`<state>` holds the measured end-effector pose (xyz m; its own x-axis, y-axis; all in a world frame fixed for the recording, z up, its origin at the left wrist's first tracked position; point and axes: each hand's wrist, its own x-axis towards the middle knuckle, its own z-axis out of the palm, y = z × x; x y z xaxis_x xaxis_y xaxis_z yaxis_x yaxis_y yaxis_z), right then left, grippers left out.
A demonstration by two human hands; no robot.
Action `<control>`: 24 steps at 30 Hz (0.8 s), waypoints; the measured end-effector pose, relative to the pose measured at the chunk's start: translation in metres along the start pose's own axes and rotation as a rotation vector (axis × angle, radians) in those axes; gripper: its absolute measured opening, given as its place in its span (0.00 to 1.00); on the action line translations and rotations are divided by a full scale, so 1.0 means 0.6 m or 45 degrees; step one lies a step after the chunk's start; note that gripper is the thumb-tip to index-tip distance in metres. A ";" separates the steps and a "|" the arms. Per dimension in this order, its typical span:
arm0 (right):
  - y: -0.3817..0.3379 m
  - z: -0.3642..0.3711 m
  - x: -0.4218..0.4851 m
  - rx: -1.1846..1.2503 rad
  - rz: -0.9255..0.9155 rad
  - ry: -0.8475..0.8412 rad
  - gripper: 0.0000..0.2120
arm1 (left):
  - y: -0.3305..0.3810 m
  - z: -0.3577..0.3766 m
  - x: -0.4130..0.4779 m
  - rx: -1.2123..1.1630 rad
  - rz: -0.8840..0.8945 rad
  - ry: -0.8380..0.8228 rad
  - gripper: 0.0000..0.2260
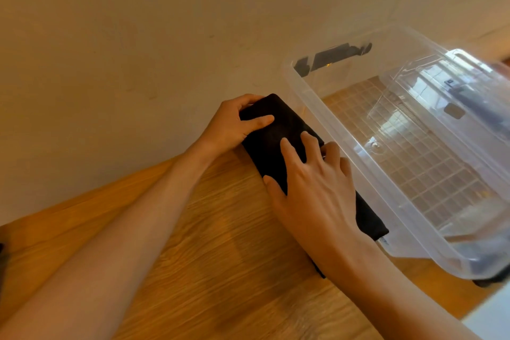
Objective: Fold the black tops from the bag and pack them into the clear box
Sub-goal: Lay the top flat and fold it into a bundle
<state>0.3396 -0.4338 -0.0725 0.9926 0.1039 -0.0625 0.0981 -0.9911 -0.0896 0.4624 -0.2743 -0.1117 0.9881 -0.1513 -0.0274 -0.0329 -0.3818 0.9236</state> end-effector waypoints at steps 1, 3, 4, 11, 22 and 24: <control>0.000 0.003 0.001 0.010 0.006 0.031 0.33 | -0.004 0.001 -0.001 0.053 0.019 0.034 0.20; 0.001 0.010 -0.001 -0.002 -0.018 0.051 0.32 | -0.013 0.001 -0.008 0.115 0.042 0.122 0.21; 0.002 0.014 -0.002 -0.014 -0.039 0.073 0.32 | -0.019 0.001 -0.011 0.103 0.054 0.147 0.21; 0.010 0.027 0.005 -0.002 -0.177 0.022 0.37 | -0.034 0.017 -0.033 0.089 0.138 0.000 0.21; 0.018 0.012 0.015 0.083 -0.175 0.040 0.34 | -0.027 0.013 -0.002 -0.004 0.155 -0.031 0.17; 0.021 0.014 0.018 0.065 -0.185 -0.082 0.37 | -0.025 0.015 0.003 0.011 0.137 -0.078 0.16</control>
<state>0.3511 -0.4442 -0.0828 0.9615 0.2524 -0.1090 0.2346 -0.9600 -0.1530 0.4632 -0.2773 -0.1289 0.9678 -0.2473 0.0479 -0.1396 -0.3681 0.9192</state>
